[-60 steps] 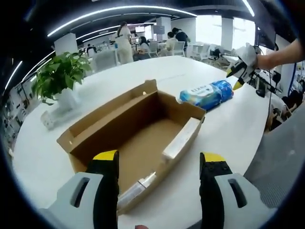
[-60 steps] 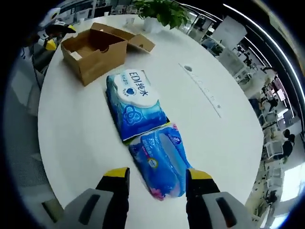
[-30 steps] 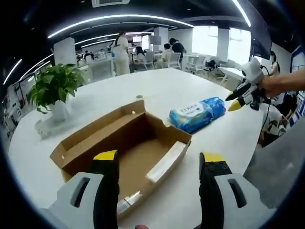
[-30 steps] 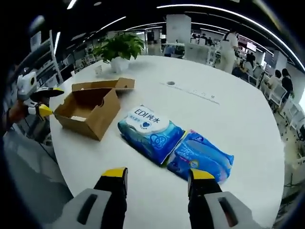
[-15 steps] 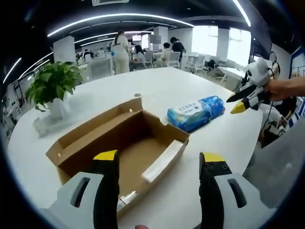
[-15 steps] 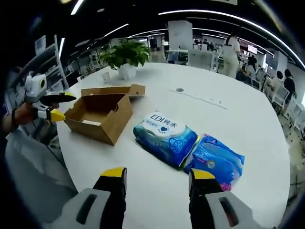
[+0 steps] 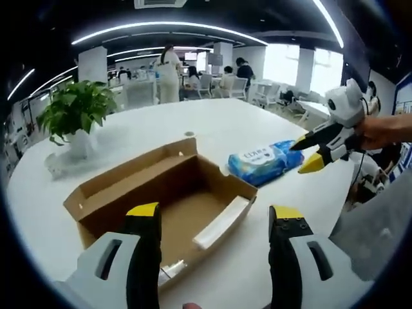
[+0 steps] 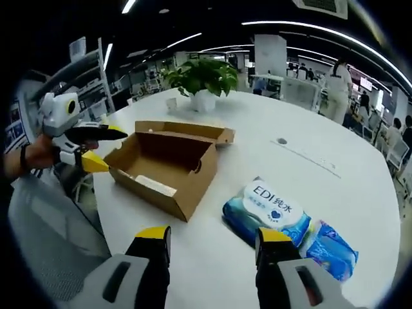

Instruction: Operate the shoe box by opening the lid, removing the specified soft item, and placing it in the target area until the item is outside and the box remains undamaged.

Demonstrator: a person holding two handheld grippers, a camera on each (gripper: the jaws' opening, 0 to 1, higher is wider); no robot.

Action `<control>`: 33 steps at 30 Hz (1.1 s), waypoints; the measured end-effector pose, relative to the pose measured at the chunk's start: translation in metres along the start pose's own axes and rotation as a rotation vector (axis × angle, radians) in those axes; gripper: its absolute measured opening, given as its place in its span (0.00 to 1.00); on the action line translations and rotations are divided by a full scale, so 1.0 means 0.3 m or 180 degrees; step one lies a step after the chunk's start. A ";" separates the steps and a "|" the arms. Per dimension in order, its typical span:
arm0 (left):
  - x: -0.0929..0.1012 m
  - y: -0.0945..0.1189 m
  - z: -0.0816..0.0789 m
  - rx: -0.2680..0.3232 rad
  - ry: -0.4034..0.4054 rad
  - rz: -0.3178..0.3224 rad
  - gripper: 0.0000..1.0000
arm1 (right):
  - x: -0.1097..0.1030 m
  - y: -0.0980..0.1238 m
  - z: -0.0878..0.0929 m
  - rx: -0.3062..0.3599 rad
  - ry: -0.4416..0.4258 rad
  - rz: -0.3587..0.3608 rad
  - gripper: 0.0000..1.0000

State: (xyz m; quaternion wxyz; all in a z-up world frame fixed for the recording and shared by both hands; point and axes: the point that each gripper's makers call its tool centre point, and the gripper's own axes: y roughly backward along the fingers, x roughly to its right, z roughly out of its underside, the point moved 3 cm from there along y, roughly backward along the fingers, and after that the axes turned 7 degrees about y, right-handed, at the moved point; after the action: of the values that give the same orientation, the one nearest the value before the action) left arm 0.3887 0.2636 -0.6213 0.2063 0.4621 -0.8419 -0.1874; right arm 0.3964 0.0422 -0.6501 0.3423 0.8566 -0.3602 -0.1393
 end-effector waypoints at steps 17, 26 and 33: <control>0.039 -0.005 -0.005 -0.0011 -0.0182 0.0074 0.66 | -0.088 -0.157 -0.157 -0.0113 0.0436 -0.0285 0.50; 0.040 -0.004 -0.007 -0.0022 -0.0253 0.0092 0.67 | -0.111 -0.226 -0.207 -0.0234 0.0691 -0.0412 0.50; 0.013 0.000 -0.014 0.0004 -0.0199 0.0050 0.67 | -0.130 -0.274 -0.227 -0.0398 0.0946 -0.0550 0.51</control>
State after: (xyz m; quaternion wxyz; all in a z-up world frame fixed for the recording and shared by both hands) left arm 0.3889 0.2597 -0.6170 0.1811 0.4495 -0.8517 -0.1995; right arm 0.4449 0.1447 -0.6575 0.4311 0.8725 -0.2213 -0.0622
